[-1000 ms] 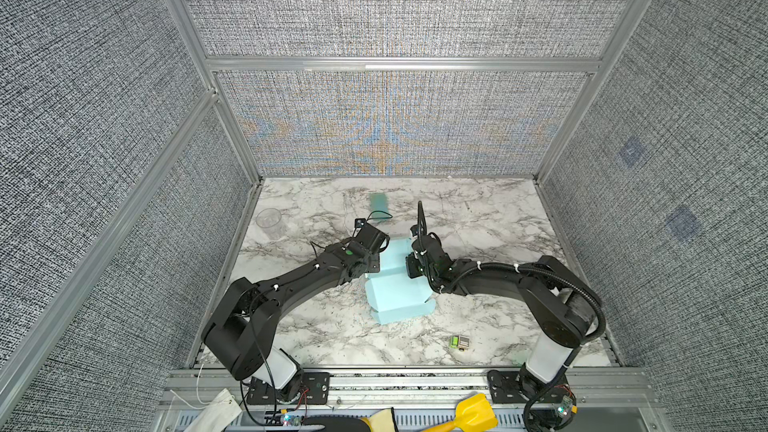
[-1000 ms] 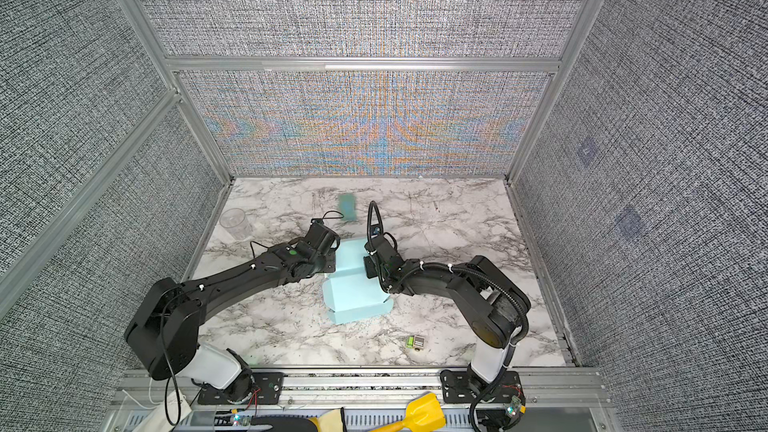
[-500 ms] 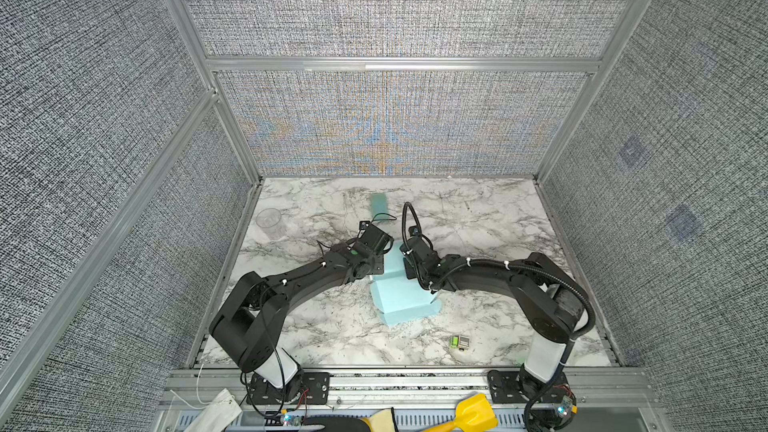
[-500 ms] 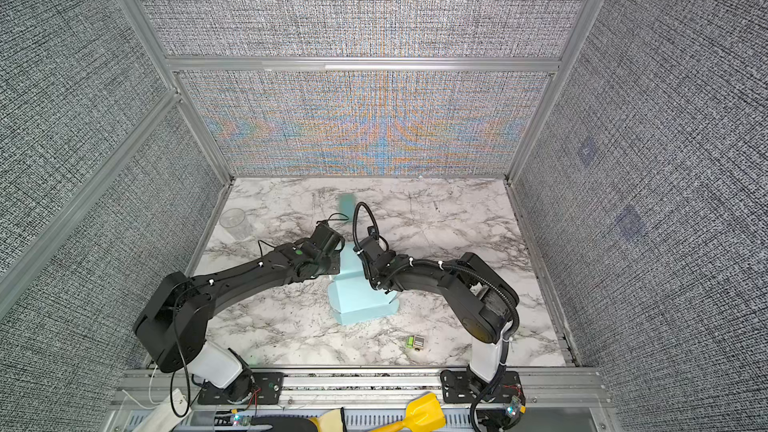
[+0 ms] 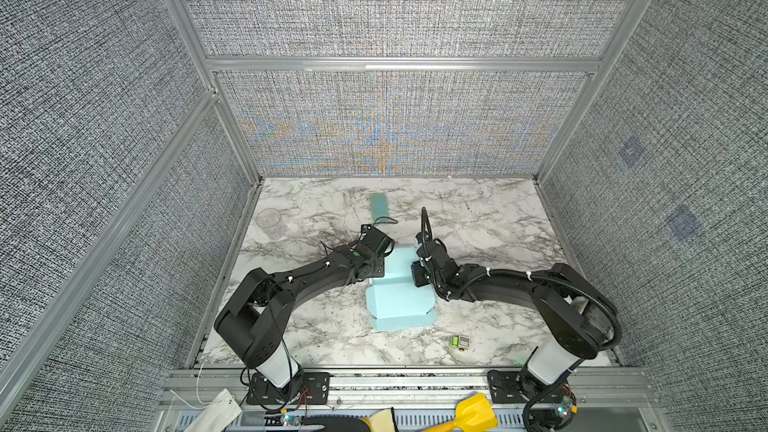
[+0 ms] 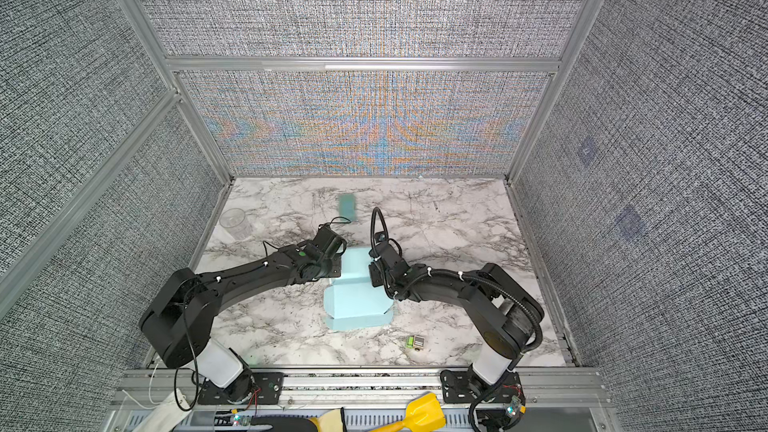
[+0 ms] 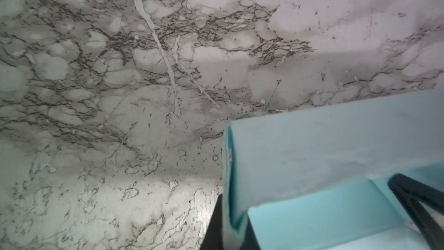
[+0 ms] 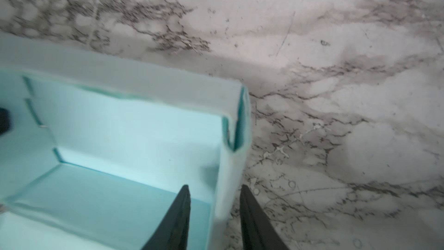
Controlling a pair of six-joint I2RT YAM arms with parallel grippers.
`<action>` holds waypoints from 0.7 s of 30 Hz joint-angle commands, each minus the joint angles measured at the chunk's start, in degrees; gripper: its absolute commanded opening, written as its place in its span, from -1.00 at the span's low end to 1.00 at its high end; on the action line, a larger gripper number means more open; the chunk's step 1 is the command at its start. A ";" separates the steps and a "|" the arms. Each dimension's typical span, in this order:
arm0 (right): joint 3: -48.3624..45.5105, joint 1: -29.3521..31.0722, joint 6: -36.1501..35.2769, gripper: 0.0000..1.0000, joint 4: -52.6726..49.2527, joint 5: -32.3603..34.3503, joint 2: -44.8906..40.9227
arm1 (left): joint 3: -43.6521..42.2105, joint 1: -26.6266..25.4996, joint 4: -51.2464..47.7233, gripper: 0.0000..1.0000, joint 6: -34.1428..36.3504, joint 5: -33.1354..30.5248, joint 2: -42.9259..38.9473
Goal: Fold the paper box
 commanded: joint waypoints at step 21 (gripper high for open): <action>-0.43 -3.55 6.15 -0.02 -9.36 -2.04 -11.13 | 1.50 -0.58 -1.07 -1.00 0.63 -0.65 2.11</action>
